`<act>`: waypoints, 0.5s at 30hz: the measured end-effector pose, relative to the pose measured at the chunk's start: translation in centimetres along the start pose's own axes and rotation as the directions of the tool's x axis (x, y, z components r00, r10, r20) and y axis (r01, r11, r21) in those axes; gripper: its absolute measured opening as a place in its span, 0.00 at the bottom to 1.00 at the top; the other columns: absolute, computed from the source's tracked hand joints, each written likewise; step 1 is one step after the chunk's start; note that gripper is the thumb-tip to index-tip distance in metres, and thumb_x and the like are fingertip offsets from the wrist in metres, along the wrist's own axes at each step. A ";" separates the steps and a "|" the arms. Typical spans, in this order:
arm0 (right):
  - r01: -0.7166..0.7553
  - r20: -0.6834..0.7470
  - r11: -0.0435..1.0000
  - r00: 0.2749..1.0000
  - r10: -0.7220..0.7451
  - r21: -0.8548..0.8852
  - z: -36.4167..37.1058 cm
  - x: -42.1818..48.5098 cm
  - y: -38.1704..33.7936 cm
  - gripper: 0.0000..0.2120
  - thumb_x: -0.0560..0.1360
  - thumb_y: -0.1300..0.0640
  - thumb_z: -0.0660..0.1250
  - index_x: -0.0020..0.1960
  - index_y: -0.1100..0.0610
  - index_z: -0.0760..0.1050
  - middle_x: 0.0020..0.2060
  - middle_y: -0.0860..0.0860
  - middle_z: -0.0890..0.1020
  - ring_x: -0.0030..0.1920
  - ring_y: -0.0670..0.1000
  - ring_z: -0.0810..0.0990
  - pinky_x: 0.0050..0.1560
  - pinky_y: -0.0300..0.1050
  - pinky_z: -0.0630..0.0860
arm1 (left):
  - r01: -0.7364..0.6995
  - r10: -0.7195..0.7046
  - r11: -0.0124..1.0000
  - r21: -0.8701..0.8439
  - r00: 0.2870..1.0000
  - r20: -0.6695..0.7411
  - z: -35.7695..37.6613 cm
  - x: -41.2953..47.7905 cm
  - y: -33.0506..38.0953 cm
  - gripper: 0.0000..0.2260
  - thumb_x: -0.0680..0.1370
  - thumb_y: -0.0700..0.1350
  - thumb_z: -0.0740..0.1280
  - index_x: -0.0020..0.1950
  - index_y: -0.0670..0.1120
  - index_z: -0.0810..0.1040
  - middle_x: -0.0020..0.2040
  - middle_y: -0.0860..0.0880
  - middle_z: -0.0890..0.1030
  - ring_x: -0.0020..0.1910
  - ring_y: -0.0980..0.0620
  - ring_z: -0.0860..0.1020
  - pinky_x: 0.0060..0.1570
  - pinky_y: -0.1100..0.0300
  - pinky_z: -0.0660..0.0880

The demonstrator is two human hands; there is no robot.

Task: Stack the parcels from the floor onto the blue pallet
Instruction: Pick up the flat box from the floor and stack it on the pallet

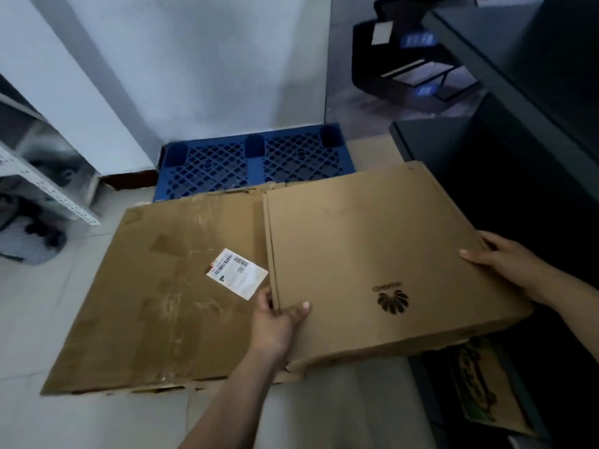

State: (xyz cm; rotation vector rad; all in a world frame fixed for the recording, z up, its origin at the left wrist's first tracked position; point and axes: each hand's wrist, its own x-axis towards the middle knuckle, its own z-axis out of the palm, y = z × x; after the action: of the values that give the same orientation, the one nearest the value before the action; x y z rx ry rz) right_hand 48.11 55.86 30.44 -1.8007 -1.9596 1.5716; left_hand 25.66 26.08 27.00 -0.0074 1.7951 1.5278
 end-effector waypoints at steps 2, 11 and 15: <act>-0.045 -0.013 0.999 0.999 0.045 0.024 0.0 1.8 1.6 0.31 0.69 0.44 0.72 0.69 0.39 0.66 0.50 0.43 0.78 0.47 0.48 0.77 0.40 0.44 0.70 | -0.023 0.022 0.999 0.047 1.000 0.004 1.1 0.5 -1.3 0.24 0.69 0.37 0.75 0.60 0.47 0.68 0.52 0.51 0.80 0.52 0.48 0.80 0.55 0.48 0.78; -0.142 -0.153 0.986 0.976 0.154 0.087 -1.1 4.6 6.0 0.29 0.67 0.45 0.73 0.66 0.36 0.67 0.60 0.47 0.78 0.52 0.53 0.78 0.57 0.53 0.74 | -0.069 0.064 0.995 0.072 0.996 0.068 4.7 2.4 -3.5 0.27 0.69 0.37 0.75 0.65 0.47 0.68 0.53 0.52 0.80 0.44 0.64 0.82 0.42 0.66 0.80; -0.109 -0.080 0.993 0.990 0.113 0.052 0.6 4.7 6.2 0.31 0.71 0.48 0.72 0.72 0.42 0.64 0.66 0.50 0.74 0.58 0.53 0.74 0.57 0.51 0.70 | -0.056 0.049 0.949 0.309 0.998 0.031 3.3 3.9 -4.1 0.38 0.64 0.50 0.75 0.72 0.47 0.65 0.66 0.44 0.75 0.67 0.44 0.72 0.66 0.46 0.70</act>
State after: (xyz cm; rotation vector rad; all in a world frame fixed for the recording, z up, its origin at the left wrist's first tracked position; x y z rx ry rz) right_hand 50.65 57.89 23.38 -1.9543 -1.8009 1.5326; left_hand 26.61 29.47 21.46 0.2115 2.0124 1.2602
